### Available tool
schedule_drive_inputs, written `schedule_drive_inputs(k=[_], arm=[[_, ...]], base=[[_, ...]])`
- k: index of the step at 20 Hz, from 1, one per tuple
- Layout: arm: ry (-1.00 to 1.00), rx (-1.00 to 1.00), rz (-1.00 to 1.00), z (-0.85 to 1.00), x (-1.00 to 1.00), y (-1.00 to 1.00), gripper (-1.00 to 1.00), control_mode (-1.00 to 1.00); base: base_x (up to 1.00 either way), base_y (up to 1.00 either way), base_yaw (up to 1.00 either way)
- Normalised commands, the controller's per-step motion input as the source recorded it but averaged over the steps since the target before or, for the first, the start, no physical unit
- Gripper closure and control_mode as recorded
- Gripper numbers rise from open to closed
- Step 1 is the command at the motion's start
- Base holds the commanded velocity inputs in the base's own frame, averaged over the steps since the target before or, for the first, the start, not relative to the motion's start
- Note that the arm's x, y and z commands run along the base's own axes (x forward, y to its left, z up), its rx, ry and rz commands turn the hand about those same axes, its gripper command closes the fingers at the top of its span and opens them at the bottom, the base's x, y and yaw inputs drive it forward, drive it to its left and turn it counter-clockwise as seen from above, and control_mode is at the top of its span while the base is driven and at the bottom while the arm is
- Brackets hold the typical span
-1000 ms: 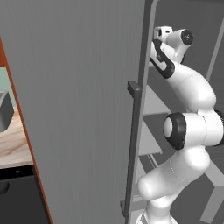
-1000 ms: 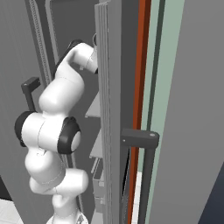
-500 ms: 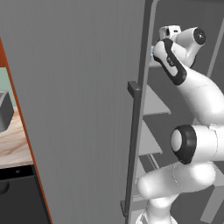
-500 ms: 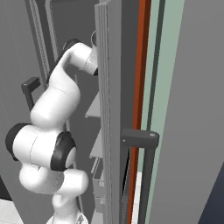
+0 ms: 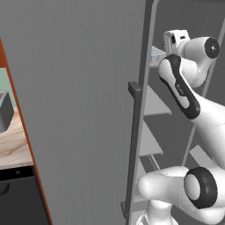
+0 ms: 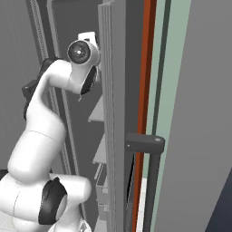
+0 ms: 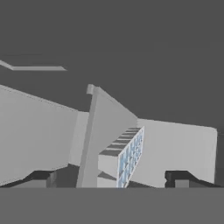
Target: The ice cube tray has been filled with water. Take the tray and place it in the freezer to make ice. Close the freezer door after placing the tray.
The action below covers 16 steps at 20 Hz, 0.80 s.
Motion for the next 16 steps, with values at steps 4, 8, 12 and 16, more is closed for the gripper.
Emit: schedule_drive_inputs(k=[4,8,12,16], arm=[[-0.06,-0.07,0.02,0.74,-1.00,0.42,-1.00,-1.00],[-0.01,0.00,0.00,1.00,-1.00,0.09,-1.00,-1.00],[0.07,0.00,0.00,1.00,-1.00,0.00,-1.00,-1.00],[0.19,0.00,0.00,0.40,-1.00,0.06,-1.00,-1.00]], base=[[0.00,0.00,0.00],[0.00,0.00,0.00],[0.00,0.00,0.00],[0.00,0.00,0.00]])
